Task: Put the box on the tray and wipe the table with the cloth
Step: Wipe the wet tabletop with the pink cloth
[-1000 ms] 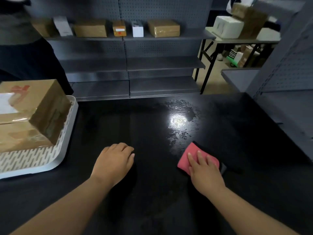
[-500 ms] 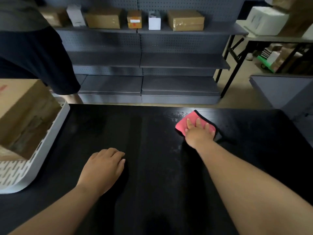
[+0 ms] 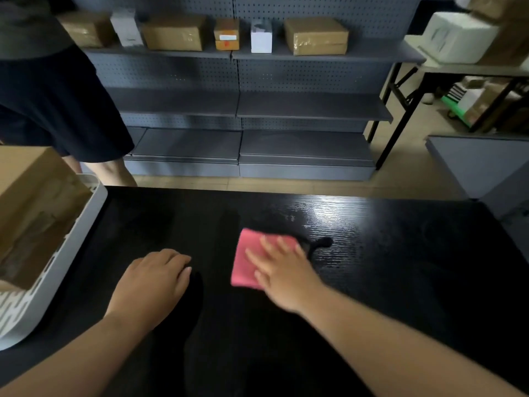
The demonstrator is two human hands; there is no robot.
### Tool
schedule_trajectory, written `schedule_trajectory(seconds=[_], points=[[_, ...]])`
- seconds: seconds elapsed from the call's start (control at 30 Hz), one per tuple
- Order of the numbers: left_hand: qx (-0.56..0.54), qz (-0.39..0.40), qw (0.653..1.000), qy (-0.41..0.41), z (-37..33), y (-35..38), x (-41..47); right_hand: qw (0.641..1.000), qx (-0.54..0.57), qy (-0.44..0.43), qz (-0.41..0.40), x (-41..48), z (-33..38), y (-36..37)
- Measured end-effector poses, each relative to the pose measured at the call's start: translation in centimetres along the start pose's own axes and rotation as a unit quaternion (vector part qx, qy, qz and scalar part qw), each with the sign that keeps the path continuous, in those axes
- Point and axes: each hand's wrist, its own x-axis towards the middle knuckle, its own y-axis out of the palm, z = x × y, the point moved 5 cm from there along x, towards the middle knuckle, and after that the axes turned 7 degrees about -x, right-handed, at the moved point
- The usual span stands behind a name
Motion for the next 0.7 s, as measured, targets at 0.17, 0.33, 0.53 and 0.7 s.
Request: schedule_trajectory(seconds=[0.17,0.33,0.53,0.7], points=[[-0.011,0.0,1.0,0.001,0.1,0.5,-0.4,0.979,0.048,0.179,0.085,6.6,-11.1,-0.8],[-0.017,-0.005,1.0,0.014,-0.4,0.6,-0.8,0.946,0.036,0.316,0.064,2.7,-19.5,1.1],[-0.033,-0.006,0.999,0.024,-0.7,0.3,-2.1,0.93,0.02,0.364,0.051,-3.8,-19.9,3.5],[-0.036,-0.014,0.998,0.046,-0.7,-0.6,-4.7,0.915,0.054,0.396,0.055,-8.7,-13.4,3.4]])
